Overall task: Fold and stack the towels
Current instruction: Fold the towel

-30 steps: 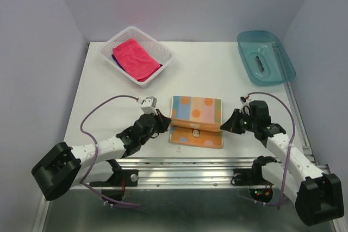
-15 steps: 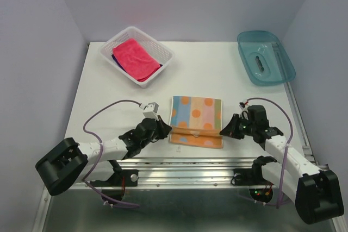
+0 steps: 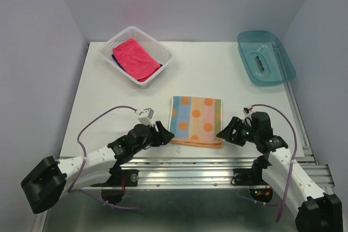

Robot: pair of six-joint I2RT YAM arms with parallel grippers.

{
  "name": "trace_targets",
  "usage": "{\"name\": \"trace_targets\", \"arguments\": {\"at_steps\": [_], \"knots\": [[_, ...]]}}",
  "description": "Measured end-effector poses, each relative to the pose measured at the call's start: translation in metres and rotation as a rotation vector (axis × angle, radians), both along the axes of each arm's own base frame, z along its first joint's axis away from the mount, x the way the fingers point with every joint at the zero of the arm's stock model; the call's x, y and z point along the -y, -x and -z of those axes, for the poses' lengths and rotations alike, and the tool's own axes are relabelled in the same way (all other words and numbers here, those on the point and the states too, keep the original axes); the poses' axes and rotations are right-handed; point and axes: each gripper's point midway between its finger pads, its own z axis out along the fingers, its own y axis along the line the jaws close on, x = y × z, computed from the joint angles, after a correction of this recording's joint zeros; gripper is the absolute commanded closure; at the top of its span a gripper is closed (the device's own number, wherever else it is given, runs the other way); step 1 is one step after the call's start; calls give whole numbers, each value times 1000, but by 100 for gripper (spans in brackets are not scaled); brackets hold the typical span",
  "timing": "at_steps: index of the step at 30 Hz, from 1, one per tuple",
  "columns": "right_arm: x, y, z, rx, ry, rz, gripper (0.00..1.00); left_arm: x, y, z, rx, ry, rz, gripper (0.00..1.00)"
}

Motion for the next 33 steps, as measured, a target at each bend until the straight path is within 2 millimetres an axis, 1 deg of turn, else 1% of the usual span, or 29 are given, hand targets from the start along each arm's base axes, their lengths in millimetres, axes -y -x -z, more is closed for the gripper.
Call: {"name": "trace_targets", "arguments": {"at_steps": [1, 2, 6, 9, 12, 14, 16, 19, 21, 22, 24, 26, 29, 31, 33], "knots": [[0, 0, -3, 10, -7, 5, 3, -2, 2, -3, -2, 10, -4, 1], [0, 1, -6, 18, -14, 12, 0, -4, 3, -6, 0, 17, -11, 1], [3, 2, -13, 25, -2, 30, 0, -12, 0, -19, 30, 31, -48, 1], [5, -8, -19, 24, 22, 50, 0, -16, -11, -29, 58, -10, -93, 1], [9, -26, -27, 34, 64, 79, 0, -12, -33, -46, 102, -69, -140, 1], [15, -45, -32, 49, 117, 107, 0, -8, -52, -56, 122, -118, -165, 1], [22, -63, -36, 56, 173, 135, 0, -4, -77, -63, 137, -165, -192, 1], [32, -97, -42, 88, 259, 189, 0, 3, -118, -64, 137, -228, -213, 1], [37, -111, -40, 95, 301, 204, 0, 7, -142, -57, 129, -276, -217, 4], [39, -120, -38, 96, 323, 208, 0, 10, -154, -51, 125, -305, -214, 7], [41, -128, -32, 89, 351, 207, 0, 18, -167, -38, 112, -349, -186, 8], [44, -138, -22, 71, 392, 200, 0, 26, -177, -27, 104, -386, -157, 12], [45, -149, -11, 55, 428, 185, 0, 31, -190, -10, 81, -442, -133, 18], [46, -155, -3, 44, 451, 171, 1, 30, -197, 1, 66, -469, -125, 21], [47, -158, 2, 37, 464, 163, 1, 24, -202, 10, 47, -492, -127, 23]]}}
